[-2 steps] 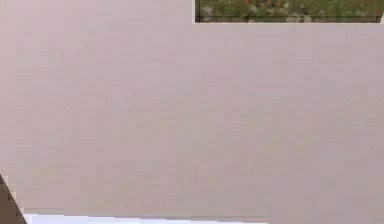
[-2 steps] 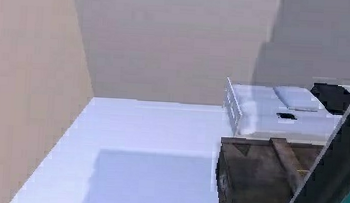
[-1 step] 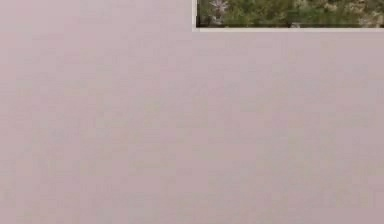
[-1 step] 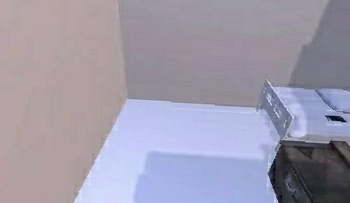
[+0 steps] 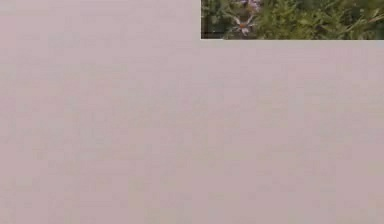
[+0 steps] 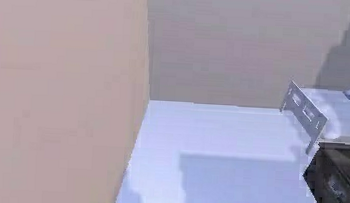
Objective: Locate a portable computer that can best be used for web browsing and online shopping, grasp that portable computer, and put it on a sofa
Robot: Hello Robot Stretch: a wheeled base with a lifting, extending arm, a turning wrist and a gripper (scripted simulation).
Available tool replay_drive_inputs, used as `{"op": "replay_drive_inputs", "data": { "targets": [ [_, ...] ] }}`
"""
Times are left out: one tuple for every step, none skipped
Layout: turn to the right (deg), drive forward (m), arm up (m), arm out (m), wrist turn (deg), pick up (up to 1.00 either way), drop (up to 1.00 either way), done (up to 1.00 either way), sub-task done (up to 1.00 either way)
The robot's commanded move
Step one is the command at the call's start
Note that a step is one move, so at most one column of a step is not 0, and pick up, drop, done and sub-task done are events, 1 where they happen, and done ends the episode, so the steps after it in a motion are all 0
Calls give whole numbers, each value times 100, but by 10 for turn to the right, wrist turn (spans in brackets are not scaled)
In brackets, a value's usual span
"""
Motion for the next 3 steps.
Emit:
{"op": "replay_drive_inputs", "data": {
  "targets": [
    [-450,0,0,0,0,0,0,0,0],
    [-420,0,0,0,0,0,0,0,0],
    [0,100,0,0,0,0,0,0,0]
  ]
}}
